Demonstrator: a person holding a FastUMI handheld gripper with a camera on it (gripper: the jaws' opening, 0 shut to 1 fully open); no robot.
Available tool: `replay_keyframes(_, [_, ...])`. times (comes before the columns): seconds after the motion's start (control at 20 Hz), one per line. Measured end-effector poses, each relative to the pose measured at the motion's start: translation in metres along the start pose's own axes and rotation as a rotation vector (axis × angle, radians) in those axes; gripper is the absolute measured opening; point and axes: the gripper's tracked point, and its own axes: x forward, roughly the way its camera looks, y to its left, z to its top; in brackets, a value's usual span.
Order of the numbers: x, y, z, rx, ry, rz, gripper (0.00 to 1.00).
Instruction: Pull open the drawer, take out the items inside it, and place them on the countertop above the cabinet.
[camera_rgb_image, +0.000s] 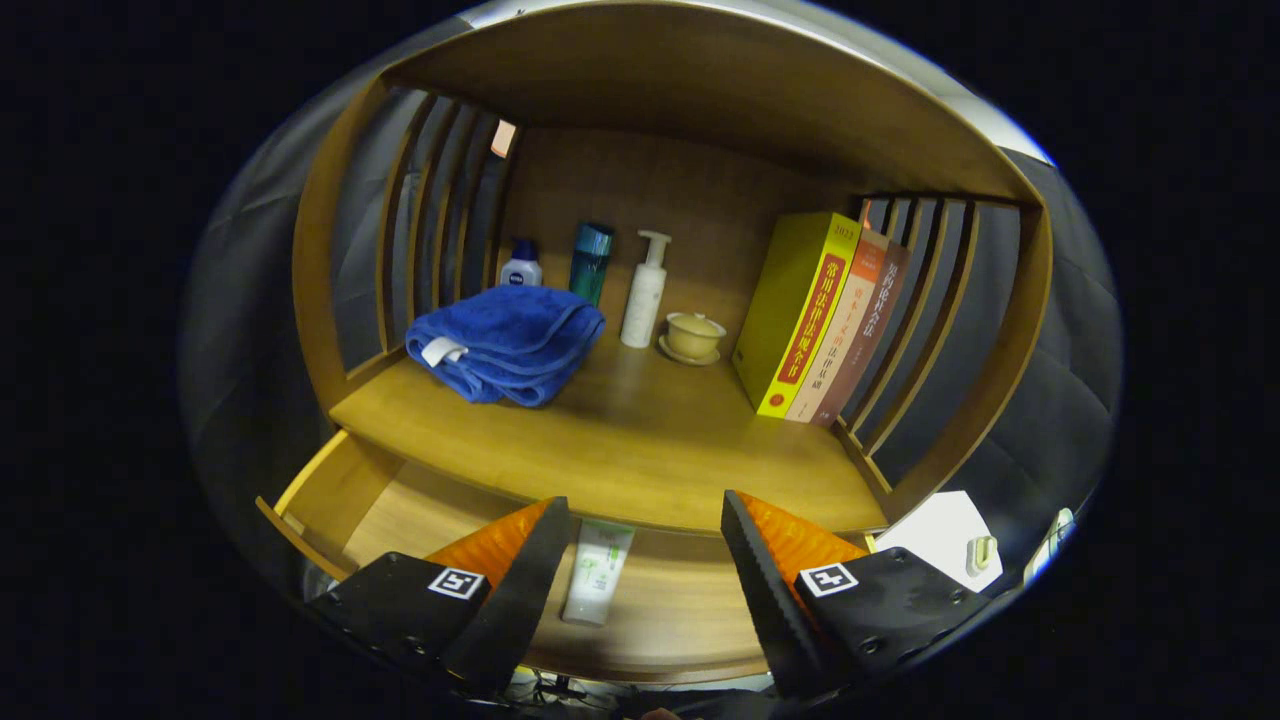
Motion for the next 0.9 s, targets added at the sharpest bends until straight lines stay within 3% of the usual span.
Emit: replay_keyframes(0.9, [0.055,0.04,-0.099,-0.026,0.378,0.092,0.99])
